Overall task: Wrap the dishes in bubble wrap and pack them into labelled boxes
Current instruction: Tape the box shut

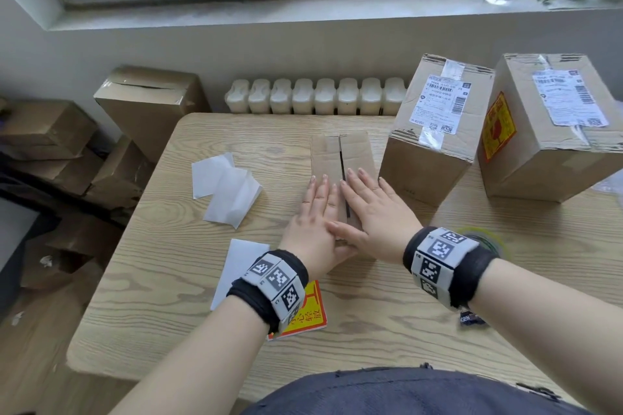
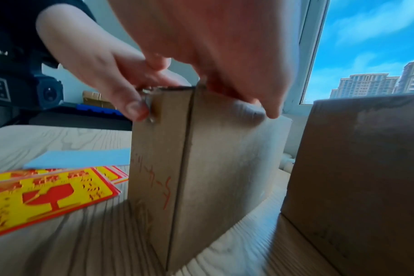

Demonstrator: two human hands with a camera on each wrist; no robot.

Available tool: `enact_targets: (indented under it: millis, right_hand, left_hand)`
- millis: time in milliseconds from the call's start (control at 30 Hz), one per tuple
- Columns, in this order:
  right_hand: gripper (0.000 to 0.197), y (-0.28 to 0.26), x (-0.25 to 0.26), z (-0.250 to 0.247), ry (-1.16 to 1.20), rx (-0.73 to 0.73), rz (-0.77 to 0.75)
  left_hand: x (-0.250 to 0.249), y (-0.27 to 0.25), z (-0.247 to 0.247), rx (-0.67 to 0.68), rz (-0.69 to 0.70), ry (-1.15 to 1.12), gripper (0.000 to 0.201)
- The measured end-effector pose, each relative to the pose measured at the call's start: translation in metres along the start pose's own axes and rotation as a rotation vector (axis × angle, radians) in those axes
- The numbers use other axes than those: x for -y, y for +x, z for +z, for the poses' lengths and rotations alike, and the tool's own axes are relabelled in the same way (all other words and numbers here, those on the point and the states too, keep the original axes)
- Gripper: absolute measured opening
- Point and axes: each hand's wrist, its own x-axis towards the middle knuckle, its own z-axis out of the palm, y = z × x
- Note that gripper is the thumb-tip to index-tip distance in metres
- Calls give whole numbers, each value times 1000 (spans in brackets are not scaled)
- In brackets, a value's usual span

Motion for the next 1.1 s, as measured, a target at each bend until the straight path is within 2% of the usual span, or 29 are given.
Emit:
enact_targets:
  millis: [133, 267, 433, 567, 700, 800, 933, 1000, 1100]
  right_hand:
    - [119, 1, -5, 9, -57, -16, -28]
    - [121, 7, -6, 12, -85, 1, -25]
    - [88, 8, -8, 8, -81, 30, -16]
    - [75, 5, -9, 1, -49, -5, 9]
    - [62, -2, -3, -4, 106, -134, -24]
    - [53, -16, -3, -5, 295, -216, -33]
    - [48, -35, -21, 2, 418, -373, 8]
    - [45, -49, -41, 6, 438, -430, 59]
    - [40, -75, -81, 16, 423, -387, 232]
  left_hand:
    - [1, 1, 0, 4, 5, -27, 90]
    - [3, 4, -4, 22, 26, 19, 89]
    - [13, 5, -6, 37, 68, -46, 94]
    - [32, -14, -7, -48, 69, -160, 91]
    - [43, -46, 5, -185, -44, -295, 71]
    - [37, -59, 16, -357, -61, -360, 50]
    - [7, -61, 21, -553, 28, -382, 25]
    - [-13, -58, 23, -575, 119, -364, 25]
    - [-43, -49, 31, -527, 271, -344, 23]
